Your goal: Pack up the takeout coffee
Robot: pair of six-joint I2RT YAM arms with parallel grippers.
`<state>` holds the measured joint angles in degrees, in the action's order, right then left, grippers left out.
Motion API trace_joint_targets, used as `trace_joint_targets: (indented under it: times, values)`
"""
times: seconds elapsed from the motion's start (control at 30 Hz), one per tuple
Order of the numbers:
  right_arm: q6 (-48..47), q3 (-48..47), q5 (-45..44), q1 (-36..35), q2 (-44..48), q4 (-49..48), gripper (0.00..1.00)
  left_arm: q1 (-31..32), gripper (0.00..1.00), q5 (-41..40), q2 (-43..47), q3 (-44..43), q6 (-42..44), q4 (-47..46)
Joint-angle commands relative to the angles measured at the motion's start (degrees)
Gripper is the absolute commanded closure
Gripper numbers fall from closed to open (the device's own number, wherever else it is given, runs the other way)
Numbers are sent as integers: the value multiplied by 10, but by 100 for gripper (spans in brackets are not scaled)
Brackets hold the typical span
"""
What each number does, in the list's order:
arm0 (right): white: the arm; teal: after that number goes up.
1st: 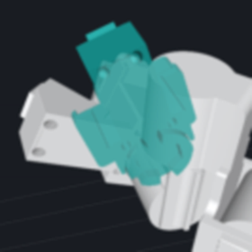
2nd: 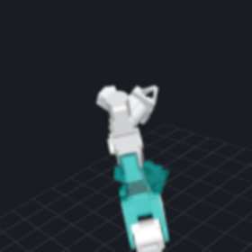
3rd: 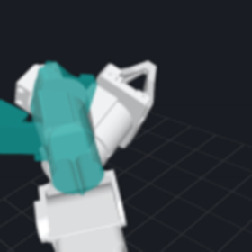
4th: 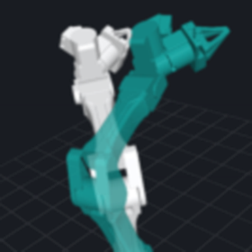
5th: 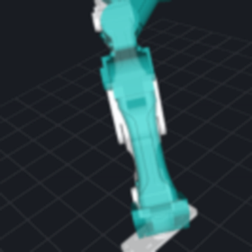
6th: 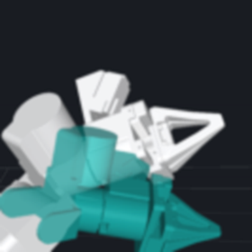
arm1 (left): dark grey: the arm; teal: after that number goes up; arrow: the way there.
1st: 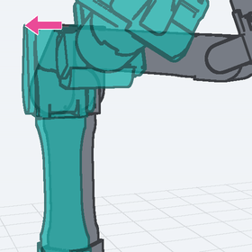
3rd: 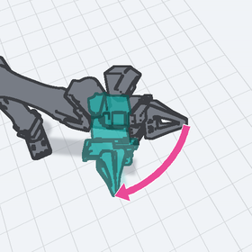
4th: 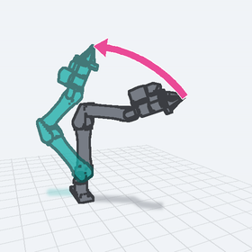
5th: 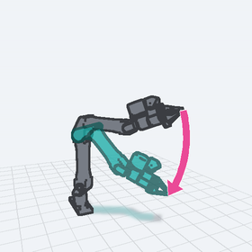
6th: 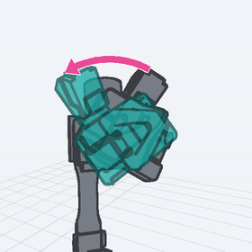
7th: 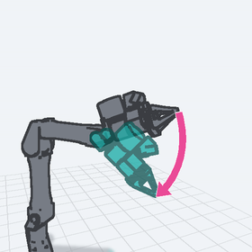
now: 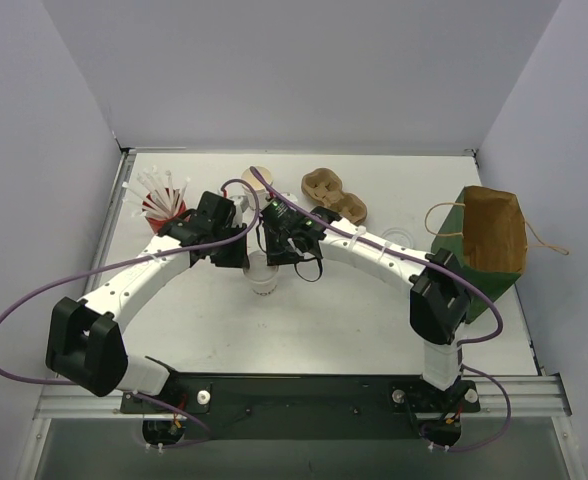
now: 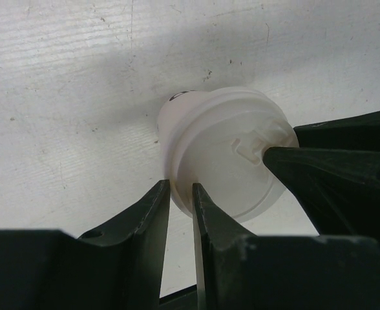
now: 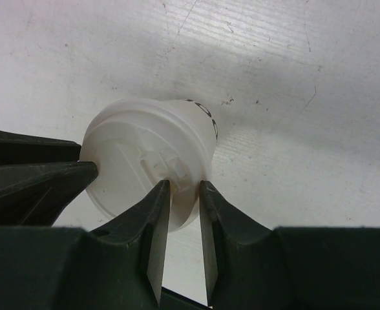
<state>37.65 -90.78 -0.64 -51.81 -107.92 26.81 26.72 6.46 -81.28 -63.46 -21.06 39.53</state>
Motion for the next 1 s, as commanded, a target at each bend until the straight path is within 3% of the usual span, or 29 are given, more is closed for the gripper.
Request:
trace_joint_targets:
  times: [0.0,0.3,0.5,0.97]
  values:
    - [9,24,-4,-7,-25,13,79,2,70,-9,1,23,4,-11]
    - [7,16,-14,-6,0,15,77,2,70,-8,-3,-17,15,11]
    - [0,-6,-21,-5,12,26,67,2,64,-15,-6,-56,32,36]
    - [-8,-34,-33,-2,39,42,64,1,64,-8,6,-83,30,49]
